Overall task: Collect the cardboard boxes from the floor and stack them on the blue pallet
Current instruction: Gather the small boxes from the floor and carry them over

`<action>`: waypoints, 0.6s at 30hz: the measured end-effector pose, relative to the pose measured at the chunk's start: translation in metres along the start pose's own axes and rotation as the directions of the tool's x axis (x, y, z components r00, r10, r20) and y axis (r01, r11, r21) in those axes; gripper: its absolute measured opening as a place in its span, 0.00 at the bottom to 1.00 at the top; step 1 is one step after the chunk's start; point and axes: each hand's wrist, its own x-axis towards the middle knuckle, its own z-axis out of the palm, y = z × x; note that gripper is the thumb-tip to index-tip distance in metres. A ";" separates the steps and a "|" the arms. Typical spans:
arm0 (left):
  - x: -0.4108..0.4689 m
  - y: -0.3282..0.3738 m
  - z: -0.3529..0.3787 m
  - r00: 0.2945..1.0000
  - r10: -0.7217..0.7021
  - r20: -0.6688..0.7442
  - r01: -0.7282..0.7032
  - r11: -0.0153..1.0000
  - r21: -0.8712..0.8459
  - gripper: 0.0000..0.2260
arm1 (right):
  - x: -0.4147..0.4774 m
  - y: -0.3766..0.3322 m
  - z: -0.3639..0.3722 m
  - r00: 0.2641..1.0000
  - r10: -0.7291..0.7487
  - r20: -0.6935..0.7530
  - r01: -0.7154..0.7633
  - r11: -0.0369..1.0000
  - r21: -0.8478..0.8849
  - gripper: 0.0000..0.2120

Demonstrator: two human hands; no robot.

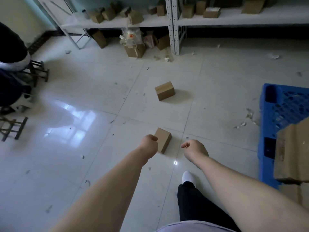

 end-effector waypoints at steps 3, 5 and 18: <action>0.030 0.020 -0.040 1.000 -0.017 0.002 0.017 0.999 -0.031 0.18 | 0.031 -0.046 0.002 1.000 0.012 0.017 -0.012 1.000 -0.008 0.14; 0.052 0.030 -0.069 0.999 -0.006 -0.035 0.003 0.998 -0.066 0.17 | 0.053 -0.080 0.001 1.000 -0.005 0.025 0.006 0.999 -0.039 0.13; 0.219 0.043 -0.247 0.997 0.068 0.029 -0.068 0.998 -0.012 0.17 | 0.174 -0.256 0.073 0.987 0.103 -0.121 -0.094 0.993 0.074 0.10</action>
